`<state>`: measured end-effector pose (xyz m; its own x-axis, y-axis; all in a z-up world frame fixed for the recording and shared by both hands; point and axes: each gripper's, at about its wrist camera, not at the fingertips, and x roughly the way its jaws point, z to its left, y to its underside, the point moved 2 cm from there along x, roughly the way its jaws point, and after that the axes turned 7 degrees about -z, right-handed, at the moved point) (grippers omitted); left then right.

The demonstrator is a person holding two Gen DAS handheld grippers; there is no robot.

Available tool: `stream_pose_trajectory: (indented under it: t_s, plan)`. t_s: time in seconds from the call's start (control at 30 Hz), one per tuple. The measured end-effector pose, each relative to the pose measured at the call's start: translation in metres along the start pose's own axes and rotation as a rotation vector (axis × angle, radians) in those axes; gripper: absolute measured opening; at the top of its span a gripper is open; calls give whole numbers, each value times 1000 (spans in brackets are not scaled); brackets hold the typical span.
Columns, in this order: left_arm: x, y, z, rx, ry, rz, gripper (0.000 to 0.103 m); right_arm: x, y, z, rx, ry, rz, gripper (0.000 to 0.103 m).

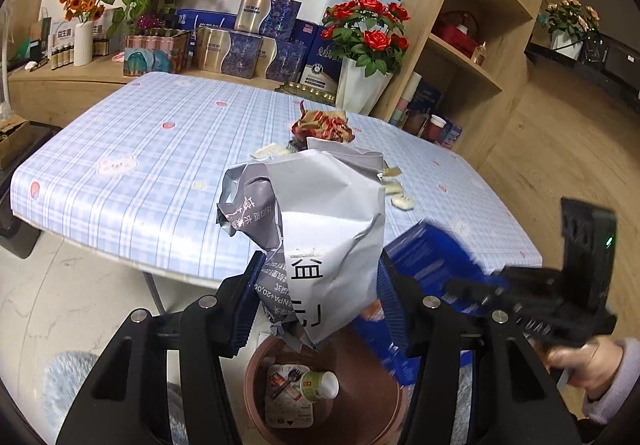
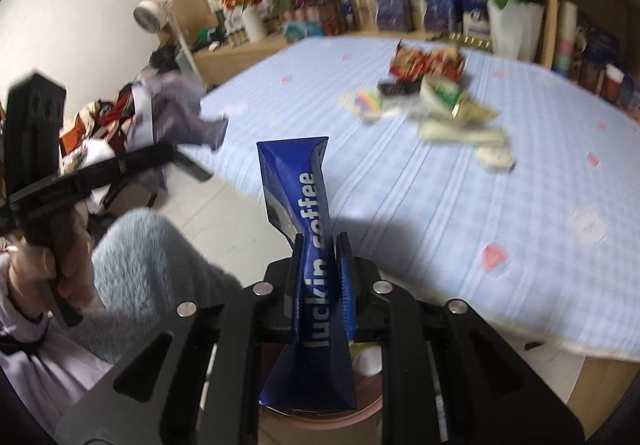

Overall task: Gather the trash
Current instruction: 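Lift and carry the coffee bag and grey paper bag over the brown bin with both tools, then open the right tool over the bin while the left tool opens to drop the paper bag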

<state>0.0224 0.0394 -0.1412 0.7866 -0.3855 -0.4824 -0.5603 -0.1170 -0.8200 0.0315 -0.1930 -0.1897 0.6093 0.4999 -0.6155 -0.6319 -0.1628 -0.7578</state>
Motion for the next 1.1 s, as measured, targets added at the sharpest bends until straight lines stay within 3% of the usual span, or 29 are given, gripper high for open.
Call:
stream_pose_trajectory:
  t_s: [0.27, 0.53, 1.03, 1.1]
  plan:
    - [10, 23, 3, 21, -24, 30, 53, 53, 50, 10, 4, -22, 166, 19]
    - [24, 37, 15, -20, -24, 63, 53, 101, 87, 21, -37, -10, 336, 19]
    - [37, 46, 20, -30, -14, 105, 53, 161, 116, 25, -33, -47, 497, 20]
    - [37, 46, 21, -30, -16, 105, 53, 160, 116, 26, -33, -52, 498, 27]
